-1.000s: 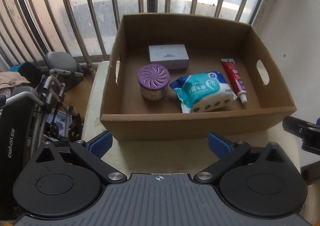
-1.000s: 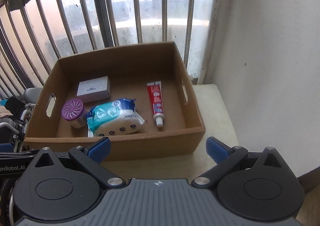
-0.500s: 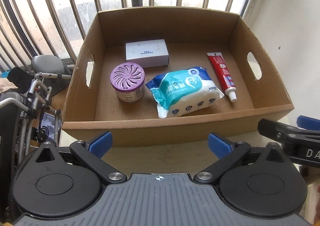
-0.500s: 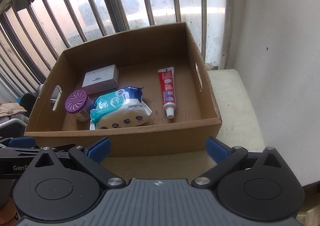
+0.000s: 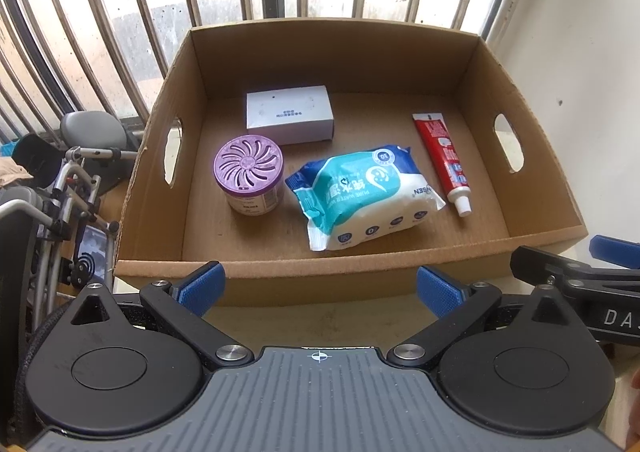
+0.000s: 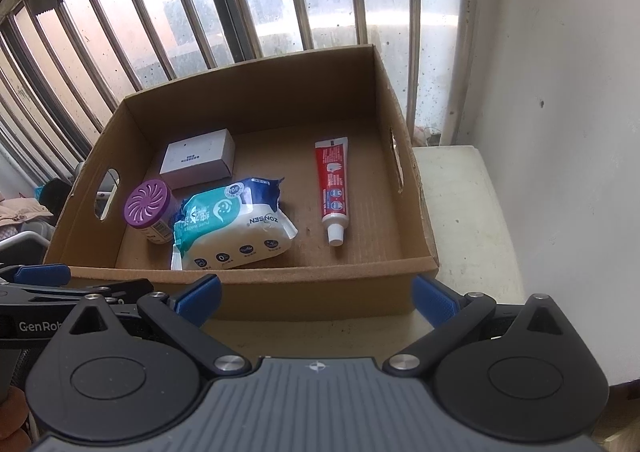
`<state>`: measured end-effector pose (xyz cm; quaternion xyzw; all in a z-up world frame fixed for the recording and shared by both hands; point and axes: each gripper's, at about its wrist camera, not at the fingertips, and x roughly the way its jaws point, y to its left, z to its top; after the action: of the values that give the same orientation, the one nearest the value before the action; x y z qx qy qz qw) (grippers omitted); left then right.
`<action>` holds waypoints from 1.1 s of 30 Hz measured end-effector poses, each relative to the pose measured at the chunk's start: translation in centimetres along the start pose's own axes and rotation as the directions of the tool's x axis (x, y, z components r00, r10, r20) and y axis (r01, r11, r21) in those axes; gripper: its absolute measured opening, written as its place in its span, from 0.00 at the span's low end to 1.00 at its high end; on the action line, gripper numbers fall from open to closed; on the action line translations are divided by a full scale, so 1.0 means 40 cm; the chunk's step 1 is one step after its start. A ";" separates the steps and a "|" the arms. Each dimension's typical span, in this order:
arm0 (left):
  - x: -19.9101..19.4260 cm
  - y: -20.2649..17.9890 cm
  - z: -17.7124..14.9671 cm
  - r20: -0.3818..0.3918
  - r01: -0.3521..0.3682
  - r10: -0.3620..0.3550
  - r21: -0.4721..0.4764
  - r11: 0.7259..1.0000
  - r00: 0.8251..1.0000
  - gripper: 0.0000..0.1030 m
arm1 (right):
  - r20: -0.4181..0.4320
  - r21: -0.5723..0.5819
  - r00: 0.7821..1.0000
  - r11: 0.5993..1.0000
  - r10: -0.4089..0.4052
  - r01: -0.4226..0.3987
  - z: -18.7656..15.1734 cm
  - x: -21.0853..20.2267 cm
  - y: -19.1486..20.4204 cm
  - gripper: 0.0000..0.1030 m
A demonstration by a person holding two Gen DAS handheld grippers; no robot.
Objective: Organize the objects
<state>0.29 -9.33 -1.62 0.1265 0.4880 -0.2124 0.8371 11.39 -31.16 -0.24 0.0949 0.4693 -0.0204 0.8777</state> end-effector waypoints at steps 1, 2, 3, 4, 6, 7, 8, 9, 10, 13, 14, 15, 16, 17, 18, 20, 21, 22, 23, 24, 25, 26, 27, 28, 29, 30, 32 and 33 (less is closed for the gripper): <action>0.001 0.001 0.001 0.000 0.001 -0.001 0.000 1.000 1.000 0.99 | -0.003 -0.001 1.000 1.000 0.000 0.000 0.002 0.002 0.001 1.00; 0.001 0.003 0.002 0.001 0.001 -0.001 -0.002 1.000 1.000 0.99 | -0.003 -0.004 1.000 1.000 -0.001 0.001 0.003 0.002 0.003 1.00; 0.002 0.004 0.003 0.001 0.000 0.000 -0.001 1.000 1.000 0.99 | -0.004 -0.006 1.000 1.000 -0.002 0.002 0.004 0.003 0.005 1.00; 0.001 0.005 0.004 0.002 -0.001 0.001 0.000 1.000 1.000 0.99 | -0.006 -0.008 1.000 1.000 -0.003 0.003 0.004 0.003 0.007 1.00; 0.001 0.010 0.006 0.004 -0.002 0.002 0.000 1.000 1.000 0.99 | -0.008 -0.009 1.000 1.000 -0.001 0.001 0.005 0.004 0.011 1.00; 0.001 0.013 0.006 0.006 -0.002 0.002 -0.001 1.000 1.000 0.99 | -0.010 -0.010 1.000 1.000 0.000 0.000 0.006 0.004 0.013 1.00; 0.001 0.015 0.006 0.007 -0.002 0.002 -0.002 1.000 1.000 0.99 | -0.011 -0.012 1.000 1.000 0.000 0.000 0.007 0.005 0.016 1.00; 0.001 0.018 0.006 0.007 -0.002 0.002 -0.002 1.000 1.000 0.99 | -0.011 -0.014 1.000 1.000 -0.001 0.001 0.009 0.006 0.019 1.00; 0.001 0.020 0.005 0.008 -0.003 0.003 -0.002 1.000 1.000 0.99 | -0.012 -0.018 1.000 1.000 -0.001 0.001 0.010 0.008 0.022 1.00; 0.004 0.033 0.002 0.004 -0.002 0.002 -0.009 1.000 1.000 0.99 | -0.016 -0.025 1.000 1.000 -0.003 0.003 0.012 0.012 0.032 1.00; 0.004 0.036 0.002 0.004 -0.001 0.001 -0.011 1.000 1.000 0.99 | -0.015 -0.029 1.000 1.000 -0.004 0.004 0.012 0.012 0.035 1.00; 0.005 0.039 0.001 0.002 -0.001 0.001 -0.011 1.000 1.000 0.99 | -0.016 -0.032 1.000 0.999 -0.005 0.005 0.011 0.013 0.039 1.00; 0.006 0.041 0.001 0.000 -0.004 0.004 -0.011 1.000 1.000 0.99 | -0.018 -0.034 1.000 0.999 -0.007 0.006 0.011 0.015 0.042 1.00; 0.007 0.043 0.001 -0.001 -0.005 0.005 -0.010 1.000 1.000 0.99 | -0.020 -0.036 1.000 0.999 -0.008 0.008 0.011 0.016 0.045 1.00; 0.008 0.046 0.001 -0.004 -0.005 0.005 -0.009 1.000 1.000 0.99 | -0.021 -0.037 1.000 0.999 -0.009 0.009 0.010 0.017 0.048 1.00; 0.009 0.051 0.001 -0.005 -0.007 0.007 -0.009 1.000 1.000 0.99 | -0.024 -0.035 1.000 0.999 -0.010 0.009 0.010 0.018 0.051 1.00; 0.010 0.052 0.000 -0.005 -0.009 0.009 -0.009 1.000 1.000 0.99 | -0.026 -0.035 1.000 0.999 -0.010 0.009 0.009 0.019 0.053 1.00; 0.010 0.054 0.000 -0.005 -0.011 0.011 -0.009 1.000 1.000 0.99 | -0.027 -0.036 1.000 0.999 -0.011 0.010 0.009 0.020 0.055 1.00; 0.010 0.056 0.000 -0.005 -0.012 0.012 -0.009 1.000 1.000 0.99 | -0.028 -0.038 1.000 0.999 -0.012 0.011 0.009 0.021 0.058 1.00; 0.010 0.058 0.000 -0.006 -0.012 0.012 -0.009 1.000 1.000 0.99 | -0.028 -0.040 1.000 0.999 -0.013 0.012 0.009 0.021 0.061 1.00; 0.011 0.060 0.000 -0.007 -0.012 0.012 -0.010 1.000 1.000 0.99 | -0.028 -0.042 0.999 0.999 -0.015 0.013 0.009 0.021 0.063 1.00; 0.012 0.061 0.000 -0.008 -0.012 0.012 -0.010 1.000 1.000 0.99 | -0.029 -0.044 0.999 0.999 -0.016 0.015 0.010 0.024 0.066 1.00; 0.013 0.063 0.000 -0.009 -0.013 0.013 -0.010 1.000 1.000 0.99 | -0.030 -0.046 0.999 0.999 -0.016 0.015 0.010 0.025 0.067 1.00; 0.014 0.064 0.001 -0.009 -0.013 0.013 -0.011 1.000 1.000 0.99 | -0.030 -0.048 0.999 0.999 -0.017 0.015 0.010 0.025 0.069 1.00; 0.014 0.064 0.001 -0.009 -0.013 0.013 -0.011 1.000 1.000 0.99 | -0.030 -0.049 0.999 0.999 -0.016 0.015 0.011 0.026 0.071 1.00; 0.014 0.065 0.001 -0.009 -0.014 0.013 -0.011 1.000 1.000 0.99 | -0.031 -0.050 0.999 0.999 -0.016 0.014 0.012 0.028 0.072 1.00; 0.014 0.067 0.000 -0.009 -0.014 0.014 -0.011 1.000 1.000 0.99 | -0.033 -0.050 0.999 0.999 -0.015 0.013 0.013 0.029 0.074 1.00; 0.015 0.068 0.000 -0.009 -0.014 0.014 -0.011 1.000 1.000 0.99 | -0.033 -0.051 0.999 0.999 -0.014 0.013 0.013 0.030 0.074 1.00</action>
<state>1.84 -7.07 -2.11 0.1260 0.4921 -0.2033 0.8371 12.86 -28.28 -0.50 0.0698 0.4849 -0.0128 0.8717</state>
